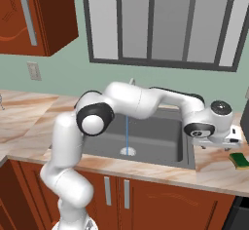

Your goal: Soak the sponge with water for a few seconds and then drop it inside the sink.

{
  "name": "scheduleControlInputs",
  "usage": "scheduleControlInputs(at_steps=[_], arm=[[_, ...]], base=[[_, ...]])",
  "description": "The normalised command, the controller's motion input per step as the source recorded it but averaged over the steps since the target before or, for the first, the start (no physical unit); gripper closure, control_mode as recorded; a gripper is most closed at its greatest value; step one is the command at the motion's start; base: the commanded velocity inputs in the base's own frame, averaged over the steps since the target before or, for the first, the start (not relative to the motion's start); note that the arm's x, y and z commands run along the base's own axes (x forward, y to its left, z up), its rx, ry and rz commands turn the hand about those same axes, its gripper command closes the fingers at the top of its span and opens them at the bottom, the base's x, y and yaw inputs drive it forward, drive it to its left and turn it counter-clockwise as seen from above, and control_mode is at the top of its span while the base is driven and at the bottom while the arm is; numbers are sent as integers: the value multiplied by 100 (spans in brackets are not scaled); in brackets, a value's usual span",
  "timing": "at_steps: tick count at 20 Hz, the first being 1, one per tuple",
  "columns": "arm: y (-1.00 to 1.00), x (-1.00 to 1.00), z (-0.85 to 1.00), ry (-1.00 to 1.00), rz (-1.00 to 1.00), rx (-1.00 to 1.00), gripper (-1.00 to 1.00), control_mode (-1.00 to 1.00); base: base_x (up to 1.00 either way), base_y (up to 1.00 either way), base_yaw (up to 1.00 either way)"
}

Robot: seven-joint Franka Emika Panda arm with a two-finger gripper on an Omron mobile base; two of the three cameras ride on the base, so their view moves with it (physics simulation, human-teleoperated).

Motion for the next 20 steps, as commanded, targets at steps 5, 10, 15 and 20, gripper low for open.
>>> scheduleControlInputs(at_steps=[5, 10, 15, 20], arm=[[-21, 0, -1, 0, 0, 0, -100, -100], [-25, 0, 0, 1, 0, 0, -100, -100], [-18, 0, -4, 3, 0, 0, -100, -100], [-13, 0, -12, 1, 1, 0, -100, -100]], base=[[0, 0, 0], [0, 0, 0], [0, 0, 0], [0, 0, 0]])
